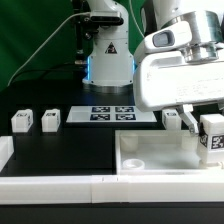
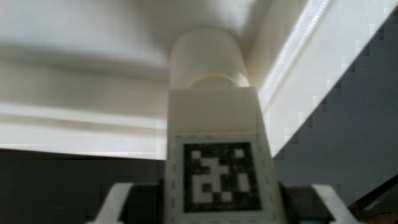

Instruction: Assemble one leg

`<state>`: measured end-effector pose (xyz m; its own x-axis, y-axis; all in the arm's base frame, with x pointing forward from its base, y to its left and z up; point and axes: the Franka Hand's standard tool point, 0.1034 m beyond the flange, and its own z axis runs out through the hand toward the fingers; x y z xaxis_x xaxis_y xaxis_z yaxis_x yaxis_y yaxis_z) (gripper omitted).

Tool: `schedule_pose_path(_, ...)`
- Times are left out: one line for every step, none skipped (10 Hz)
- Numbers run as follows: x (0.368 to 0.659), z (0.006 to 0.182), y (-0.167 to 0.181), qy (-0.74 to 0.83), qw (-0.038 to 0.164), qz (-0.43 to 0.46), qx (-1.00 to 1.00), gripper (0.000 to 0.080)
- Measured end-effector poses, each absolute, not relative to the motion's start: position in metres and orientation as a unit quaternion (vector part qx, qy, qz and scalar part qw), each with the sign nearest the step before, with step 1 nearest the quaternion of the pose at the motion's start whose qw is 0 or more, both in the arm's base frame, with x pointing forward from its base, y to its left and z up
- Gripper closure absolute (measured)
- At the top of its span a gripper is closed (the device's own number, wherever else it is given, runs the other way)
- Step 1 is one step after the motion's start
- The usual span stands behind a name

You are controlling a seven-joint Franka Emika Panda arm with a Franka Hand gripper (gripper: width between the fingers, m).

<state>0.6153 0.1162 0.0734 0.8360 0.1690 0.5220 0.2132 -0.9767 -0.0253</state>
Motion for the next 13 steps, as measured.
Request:
schedule_pose_path(0.615, 0.073, 0.117, -0.100, 0.041, -0.268, -0.957, 0.0434)
schedule_pose_path(0.616, 0.074, 0.116, -0.100, 0.041, -0.269, -0.957, 0.0299)
schedule_pose_path(0.616, 0.074, 0.115, -0.099, 0.041, -0.269, -0.957, 0.0184)
schedule_pose_path(0.616, 0.075, 0.115, -0.099, 0.041, -0.270, -0.957, 0.0160)
schedule_pose_path(0.617, 0.077, 0.115, -0.099, 0.041, -0.271, -0.957, 0.0160)
schedule_pose_path(0.618, 0.080, 0.114, -0.099, 0.040, -0.273, -0.956, 0.0151)
schedule_pose_path(0.619, 0.083, 0.113, -0.098, 0.040, -0.274, -0.956, 0.0151)
schedule_pose_path(0.620, 0.089, 0.112, -0.098, 0.040, -0.275, -0.956, 0.0151)
schedule_pose_path(0.620, 0.093, 0.111, -0.098, 0.040, -0.275, -0.956, 0.0151)
schedule_pose_path(0.620, 0.097, 0.111, -0.098, 0.039, -0.278, -0.955, 0.0151)
schedule_pose_path(0.621, 0.099, 0.111, -0.098, 0.039, -0.279, -0.955, 0.0151)
schedule_pose_path(0.619, 0.097, 0.113, -0.101, 0.042, -0.263, -0.959, 0.0151)
schedule_pose_path(0.619, 0.096, 0.113, -0.101, 0.043, -0.260, -0.959, 0.0151)
